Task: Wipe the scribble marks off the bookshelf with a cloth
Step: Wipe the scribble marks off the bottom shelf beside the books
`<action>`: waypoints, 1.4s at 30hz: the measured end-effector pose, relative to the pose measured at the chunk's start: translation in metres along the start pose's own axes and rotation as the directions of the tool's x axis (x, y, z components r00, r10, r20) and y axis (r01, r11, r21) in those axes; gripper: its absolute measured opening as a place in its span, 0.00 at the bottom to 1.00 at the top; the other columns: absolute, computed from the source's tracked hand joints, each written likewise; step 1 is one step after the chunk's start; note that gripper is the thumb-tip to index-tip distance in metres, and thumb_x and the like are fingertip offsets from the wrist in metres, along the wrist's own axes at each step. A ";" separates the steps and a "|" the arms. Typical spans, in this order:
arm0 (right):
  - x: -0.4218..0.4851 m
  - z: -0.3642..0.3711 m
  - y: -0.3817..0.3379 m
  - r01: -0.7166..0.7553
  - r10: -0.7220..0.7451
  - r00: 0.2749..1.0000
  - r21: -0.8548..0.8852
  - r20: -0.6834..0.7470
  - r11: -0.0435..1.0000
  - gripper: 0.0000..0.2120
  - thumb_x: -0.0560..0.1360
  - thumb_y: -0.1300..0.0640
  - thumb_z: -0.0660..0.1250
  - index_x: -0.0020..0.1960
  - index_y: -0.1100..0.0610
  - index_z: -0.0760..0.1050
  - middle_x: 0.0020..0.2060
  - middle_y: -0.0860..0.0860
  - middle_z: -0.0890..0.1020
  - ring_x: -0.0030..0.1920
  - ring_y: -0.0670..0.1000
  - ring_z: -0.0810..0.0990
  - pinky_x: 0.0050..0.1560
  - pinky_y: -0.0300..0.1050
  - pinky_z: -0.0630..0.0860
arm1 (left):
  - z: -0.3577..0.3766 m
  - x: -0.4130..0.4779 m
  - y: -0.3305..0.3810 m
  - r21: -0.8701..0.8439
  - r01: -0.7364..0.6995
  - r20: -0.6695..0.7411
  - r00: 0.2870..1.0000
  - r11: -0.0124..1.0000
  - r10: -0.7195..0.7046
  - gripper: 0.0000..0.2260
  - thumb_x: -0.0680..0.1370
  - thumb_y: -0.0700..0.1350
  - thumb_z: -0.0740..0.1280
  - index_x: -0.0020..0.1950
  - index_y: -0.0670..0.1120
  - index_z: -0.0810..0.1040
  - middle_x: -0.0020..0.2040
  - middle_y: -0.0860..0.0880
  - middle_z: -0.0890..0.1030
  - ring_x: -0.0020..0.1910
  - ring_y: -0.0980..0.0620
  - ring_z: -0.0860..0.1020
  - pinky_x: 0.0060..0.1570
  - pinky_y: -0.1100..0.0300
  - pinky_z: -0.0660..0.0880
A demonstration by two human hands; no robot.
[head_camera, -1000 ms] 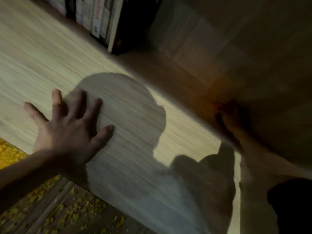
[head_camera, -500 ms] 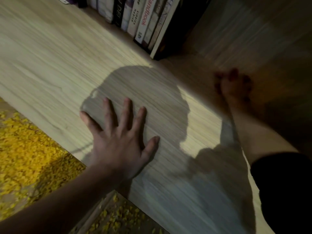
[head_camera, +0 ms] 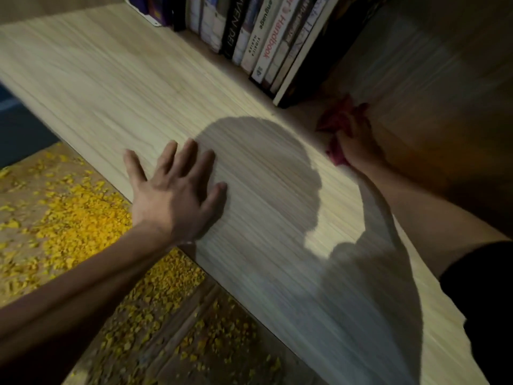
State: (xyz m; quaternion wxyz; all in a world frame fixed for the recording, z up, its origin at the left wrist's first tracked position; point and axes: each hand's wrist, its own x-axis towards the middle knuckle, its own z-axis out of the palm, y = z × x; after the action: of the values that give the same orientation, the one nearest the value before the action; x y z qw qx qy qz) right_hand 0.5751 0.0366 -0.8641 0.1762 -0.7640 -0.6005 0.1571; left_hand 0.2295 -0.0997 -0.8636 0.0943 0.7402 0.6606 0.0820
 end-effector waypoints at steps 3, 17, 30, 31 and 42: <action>0.024 -0.002 -0.010 0.026 -0.028 0.999 -0.089 -0.021 0.996 0.29 0.79 0.36 0.49 0.77 0.47 0.56 0.75 0.57 0.61 0.71 0.61 0.64 0.73 0.56 0.58 | 0.005 0.000 0.004 -0.024 0.004 0.024 1.000 1.000 -0.004 0.34 0.73 0.68 0.39 0.77 0.58 0.55 0.79 0.53 0.54 0.78 0.50 0.49 0.68 0.32 0.40; -0.121 0.056 -0.095 0.572 -0.568 0.820 -0.096 0.070 0.815 0.21 0.72 0.53 0.56 0.60 0.56 0.80 0.50 0.65 0.79 0.54 0.61 0.76 0.54 0.51 0.72 | 0.003 0.003 -0.001 -0.162 0.009 -0.062 0.998 0.987 -0.019 0.30 0.77 0.58 0.41 0.74 0.50 0.67 0.75 0.51 0.64 0.76 0.50 0.58 0.68 0.31 0.42; -0.073 0.003 -0.006 -0.199 0.191 0.977 -0.082 -0.096 0.977 0.23 0.70 0.43 0.55 0.63 0.43 0.75 0.64 0.55 0.75 0.62 0.58 0.75 0.64 0.51 0.70 | 0.005 0.003 -0.004 -0.160 0.019 -0.080 0.996 0.987 -0.033 0.24 0.82 0.53 0.47 0.74 0.47 0.66 0.76 0.50 0.63 0.77 0.50 0.55 0.68 0.33 0.38; -0.090 0.017 -0.025 -0.178 0.169 0.981 -0.093 -0.097 0.980 0.20 0.73 0.46 0.57 0.62 0.45 0.76 0.60 0.57 0.77 0.60 0.59 0.76 0.62 0.50 0.71 | 0.006 0.003 -0.004 -0.162 0.017 -0.089 0.996 0.987 -0.032 0.25 0.80 0.54 0.46 0.74 0.47 0.66 0.76 0.50 0.63 0.77 0.49 0.56 0.68 0.33 0.38; -0.243 -0.037 0.010 -0.176 0.186 0.962 0.067 -0.199 0.982 0.22 0.72 0.59 0.61 0.65 0.60 0.74 0.61 0.63 0.76 0.59 0.62 0.76 0.60 0.46 0.71 | 0.004 0.003 -0.005 -0.154 -0.006 -0.096 0.995 0.988 -0.009 0.22 0.83 0.52 0.50 0.74 0.46 0.66 0.76 0.48 0.63 0.77 0.48 0.56 0.68 0.32 0.41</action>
State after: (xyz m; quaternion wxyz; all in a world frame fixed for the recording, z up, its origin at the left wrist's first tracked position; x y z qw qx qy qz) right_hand 0.5448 -0.2050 -0.8286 0.2404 -0.8231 -0.5030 0.1079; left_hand 0.2261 -0.0965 -0.8691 0.1195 0.7255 0.6566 0.1683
